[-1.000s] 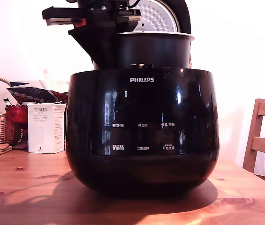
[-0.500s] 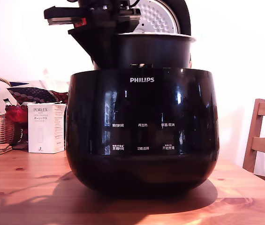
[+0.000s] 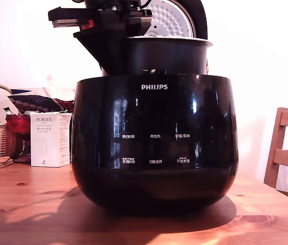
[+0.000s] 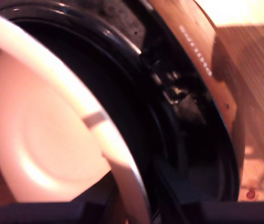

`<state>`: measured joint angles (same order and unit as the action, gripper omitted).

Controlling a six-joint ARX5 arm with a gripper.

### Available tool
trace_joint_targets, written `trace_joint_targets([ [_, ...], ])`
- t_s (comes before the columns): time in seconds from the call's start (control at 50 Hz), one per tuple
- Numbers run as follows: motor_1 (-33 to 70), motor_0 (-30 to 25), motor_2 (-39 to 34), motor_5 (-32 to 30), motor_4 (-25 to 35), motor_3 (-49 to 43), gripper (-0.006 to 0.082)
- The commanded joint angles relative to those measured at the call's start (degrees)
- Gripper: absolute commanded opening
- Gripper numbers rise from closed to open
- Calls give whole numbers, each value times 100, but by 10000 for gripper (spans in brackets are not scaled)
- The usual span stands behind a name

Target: Place the pot you are holding inside the rice cooker

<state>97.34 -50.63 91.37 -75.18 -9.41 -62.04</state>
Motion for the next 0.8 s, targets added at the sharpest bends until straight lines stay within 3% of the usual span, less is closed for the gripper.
trace_joint_targets([
  [0.0, -50, -15, 50, 17, -9, 83, 138],
  [0.78, -59, -13, 385, 173, -4, 59, 170],
])
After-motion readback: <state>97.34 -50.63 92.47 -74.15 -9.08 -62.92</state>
